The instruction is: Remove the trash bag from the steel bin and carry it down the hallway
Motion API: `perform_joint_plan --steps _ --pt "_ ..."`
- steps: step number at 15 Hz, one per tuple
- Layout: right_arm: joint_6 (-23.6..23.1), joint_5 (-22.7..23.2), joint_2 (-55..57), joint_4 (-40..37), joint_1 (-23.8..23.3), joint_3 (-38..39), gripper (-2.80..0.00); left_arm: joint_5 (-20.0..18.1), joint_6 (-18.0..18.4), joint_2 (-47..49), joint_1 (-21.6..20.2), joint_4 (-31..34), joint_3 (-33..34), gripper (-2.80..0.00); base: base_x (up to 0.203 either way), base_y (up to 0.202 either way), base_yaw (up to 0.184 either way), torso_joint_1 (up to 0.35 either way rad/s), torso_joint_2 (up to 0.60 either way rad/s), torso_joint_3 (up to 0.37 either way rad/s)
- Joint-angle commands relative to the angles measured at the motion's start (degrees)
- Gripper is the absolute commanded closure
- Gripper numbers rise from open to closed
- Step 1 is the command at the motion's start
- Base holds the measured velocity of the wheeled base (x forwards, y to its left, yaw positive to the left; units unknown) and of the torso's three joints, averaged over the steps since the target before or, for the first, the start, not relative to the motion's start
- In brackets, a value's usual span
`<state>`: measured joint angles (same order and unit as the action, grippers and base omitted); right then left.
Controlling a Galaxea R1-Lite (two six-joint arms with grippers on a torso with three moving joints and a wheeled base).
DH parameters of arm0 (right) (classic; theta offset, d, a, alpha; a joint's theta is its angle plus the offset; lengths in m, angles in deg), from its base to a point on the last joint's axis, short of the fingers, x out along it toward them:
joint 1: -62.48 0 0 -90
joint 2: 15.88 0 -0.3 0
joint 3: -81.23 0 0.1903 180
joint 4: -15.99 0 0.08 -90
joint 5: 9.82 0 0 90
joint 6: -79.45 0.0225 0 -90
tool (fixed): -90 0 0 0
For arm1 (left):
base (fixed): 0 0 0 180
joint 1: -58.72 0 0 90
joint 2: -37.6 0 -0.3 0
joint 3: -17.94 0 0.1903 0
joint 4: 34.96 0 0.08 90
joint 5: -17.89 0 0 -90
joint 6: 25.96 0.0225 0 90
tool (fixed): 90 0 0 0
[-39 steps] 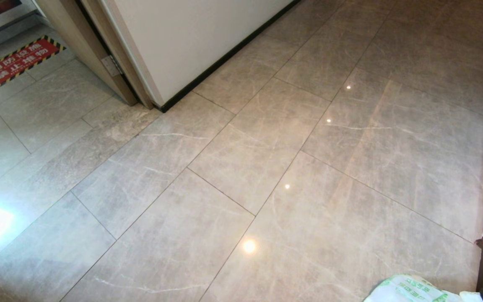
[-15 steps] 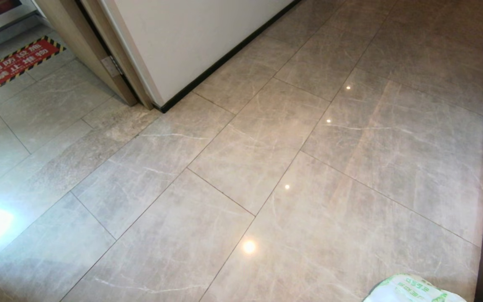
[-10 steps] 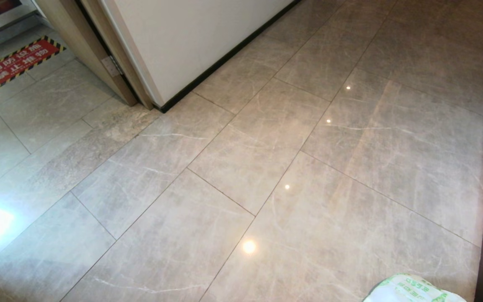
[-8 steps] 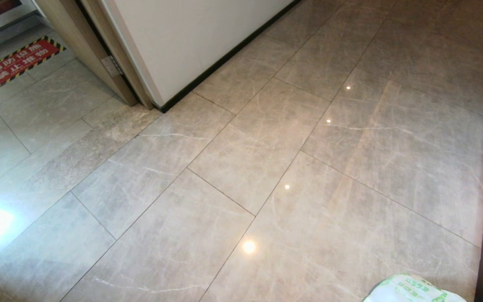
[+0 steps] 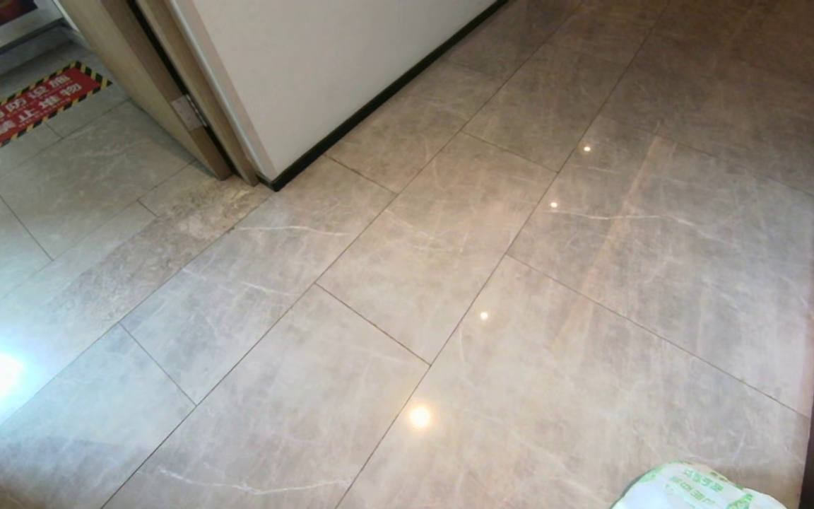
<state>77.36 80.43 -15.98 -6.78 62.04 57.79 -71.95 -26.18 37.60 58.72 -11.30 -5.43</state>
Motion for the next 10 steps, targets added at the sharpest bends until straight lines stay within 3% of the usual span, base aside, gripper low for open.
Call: perform_joint_plan --steps 1,10 --pt "0.0 0.0 0.1 0.0 0.0 0.0 0.00 0.1 -0.3 0.0 0.0 0.0 0.0 0.00 0.000 0.000 0.000 0.005 0.00 0.110" --pt "0.0 0.0 0.1 -0.1 0.0 0.0 0.00 0.1 -0.4 0.0 0.0 0.0 0.0 0.00 0.000 0.000 0.000 0.003 0.00 0.198"
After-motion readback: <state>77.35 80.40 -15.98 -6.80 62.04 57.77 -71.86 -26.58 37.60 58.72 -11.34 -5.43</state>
